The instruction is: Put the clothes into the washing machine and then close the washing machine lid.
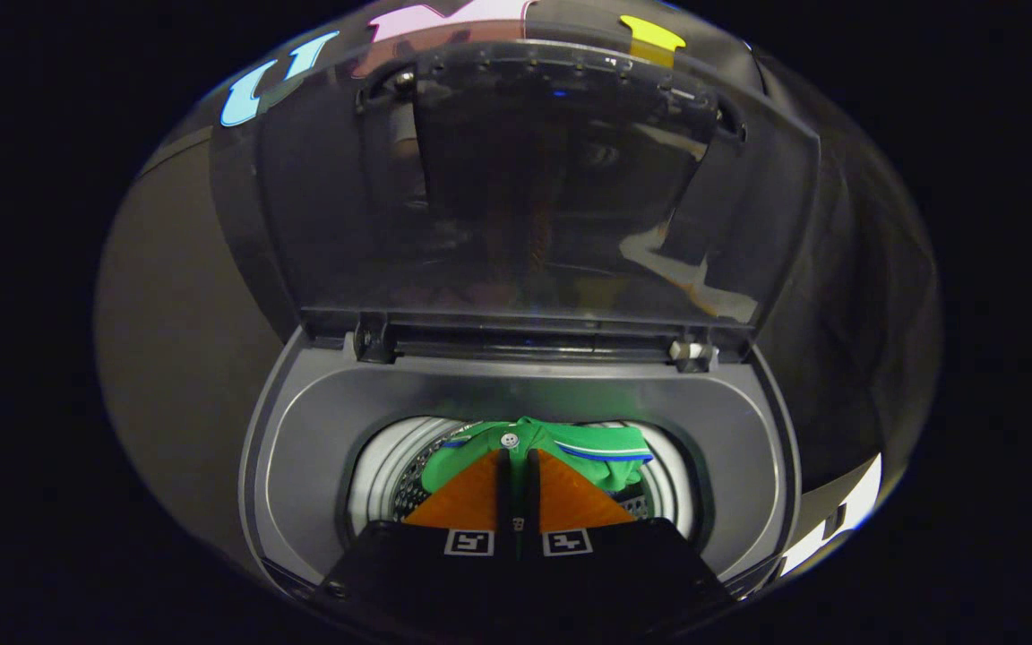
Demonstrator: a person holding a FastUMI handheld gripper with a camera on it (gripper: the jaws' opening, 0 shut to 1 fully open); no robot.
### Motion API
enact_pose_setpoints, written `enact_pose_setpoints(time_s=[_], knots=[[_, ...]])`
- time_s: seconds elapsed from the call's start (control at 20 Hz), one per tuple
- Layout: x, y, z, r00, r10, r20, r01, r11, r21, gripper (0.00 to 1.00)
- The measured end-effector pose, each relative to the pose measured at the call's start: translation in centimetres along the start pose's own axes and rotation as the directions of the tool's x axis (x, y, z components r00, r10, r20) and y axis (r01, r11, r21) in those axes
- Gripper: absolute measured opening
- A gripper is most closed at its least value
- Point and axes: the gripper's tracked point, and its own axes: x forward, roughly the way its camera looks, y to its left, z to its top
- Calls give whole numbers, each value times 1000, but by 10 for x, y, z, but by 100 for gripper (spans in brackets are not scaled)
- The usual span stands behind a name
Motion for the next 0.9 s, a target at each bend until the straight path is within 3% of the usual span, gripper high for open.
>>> enact_pose_setpoints(time_s=[0.5,0.6,0.85,0.9], knots=[[23,2,-34,988,7,-157,-5,1000,14,5],[25,-8,-48,976,-46,-211,44,999,-18,7],[23,0,-69,956,-18,-291,21,1000,7,100],[26,1,-68,961,-19,-275,19,1000,-2,100]])
